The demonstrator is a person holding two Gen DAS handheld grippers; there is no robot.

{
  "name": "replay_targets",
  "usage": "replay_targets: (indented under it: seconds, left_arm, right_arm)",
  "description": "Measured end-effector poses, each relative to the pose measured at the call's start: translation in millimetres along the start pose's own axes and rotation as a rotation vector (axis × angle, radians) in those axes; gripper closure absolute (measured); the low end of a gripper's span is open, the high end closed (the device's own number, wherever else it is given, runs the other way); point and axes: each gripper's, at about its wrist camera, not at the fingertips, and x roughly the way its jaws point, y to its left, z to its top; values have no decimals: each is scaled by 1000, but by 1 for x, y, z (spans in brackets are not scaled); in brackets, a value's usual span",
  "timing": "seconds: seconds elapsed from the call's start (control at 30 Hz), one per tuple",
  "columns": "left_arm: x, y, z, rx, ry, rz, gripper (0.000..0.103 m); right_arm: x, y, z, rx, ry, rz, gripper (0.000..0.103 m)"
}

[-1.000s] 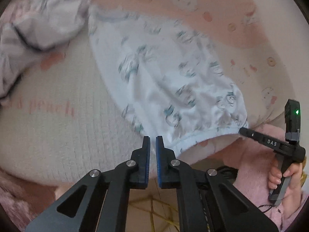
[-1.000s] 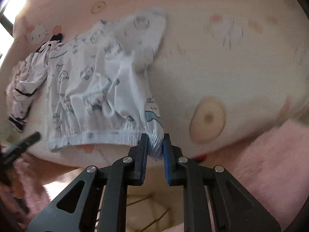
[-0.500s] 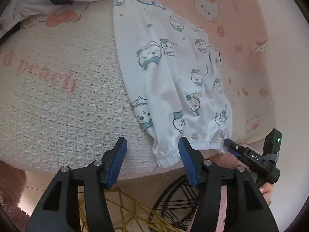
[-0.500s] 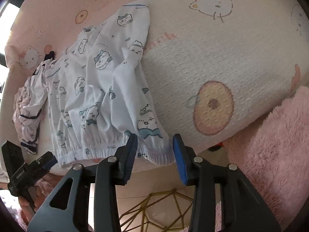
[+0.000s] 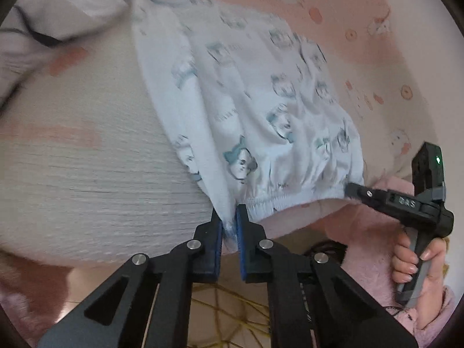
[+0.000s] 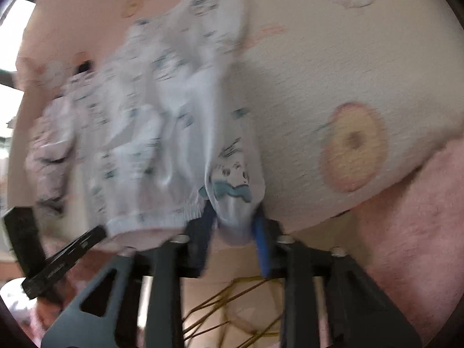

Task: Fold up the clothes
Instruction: 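Release the pants and move both grippers toward the white blue-trimmed shirt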

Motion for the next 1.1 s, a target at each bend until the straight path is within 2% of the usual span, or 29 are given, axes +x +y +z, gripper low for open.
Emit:
replay_targets:
  seconds: [0.1, 0.17, 0.2, 0.27, 0.3, 0.33, 0.37, 0.43, 0.57, 0.63, 0.7, 0.77, 0.83, 0.93, 0.97, 1.0, 1.03, 1.07, 1.1]
  left_arm:
    - [-20, 12, -4, -6, -11, 50, 94]
    - [-16, 17, -6, -7, 32, 71, 93]
    - [-16, 15, -4, 1, 56, 91, 90]
    - [-16, 13, 2, 17, 104, 129, 81]
    - [-16, 11, 4, 25, 128, 148, 70]
    - [-16, 10, 7, 33, 152, 167, 69]
    - [-31, 5, 19, 75, 100, 166, 68]
    - [-31, 19, 49, 57, 66, 170, 64]
    - [-30, 48, 111, 23, -3, 179, 64]
    - [-29, 62, 142, 5, -38, 183, 64]
    - [-28, 76, 173, -12, -72, 186, 64]
    - [-11, 94, 194, -76, -40, 147, 64]
    - [0, 96, 203, -69, -29, 149, 64]
    - [16, 98, 211, -62, -18, 160, 63]
    - [21, 101, 211, -73, -17, 167, 63]
    - [21, 100, 211, -72, -29, 172, 62]
    - [21, 98, 210, -70, -40, 177, 57]
    - [21, 97, 210, -68, -52, 182, 55]
    - [21, 94, 210, -55, -58, 193, 55]
  right_arm:
    - [0, 16, -5, -45, 1, 24, 81]
    - [2, 28, -5, -78, 10, 22, 76]
    - [5, 27, -5, -87, 25, -24, 70]
    - [13, 36, -4, -97, 54, -122, 66]
    - [7, 42, -1, -94, 46, -122, 66]
    - [0, 47, 2, -91, 34, -119, 65]
    - [-18, 57, 10, -92, -20, -94, 62]
    - [-38, 84, 33, -126, -114, -78, 60]
    - [-69, 106, 88, -263, -230, -135, 60]
    - [-63, 95, 123, -297, -224, -191, 60]
    - [-33, 100, 159, -291, -225, -260, 60]
    - [-14, 83, 181, -266, -216, -332, 60]
    - [13, 69, 203, -222, -200, -383, 59]
    - [40, 34, 218, -110, -149, -383, 45]
    - [46, 29, 221, -84, -128, -348, 43]
    - [51, 24, 223, -61, -110, -313, 32]
    - [53, 29, 225, -70, -116, -275, 27]
    - [55, 33, 226, -82, -121, -240, 28]
    - [60, 43, 225, -124, -113, -237, 43]
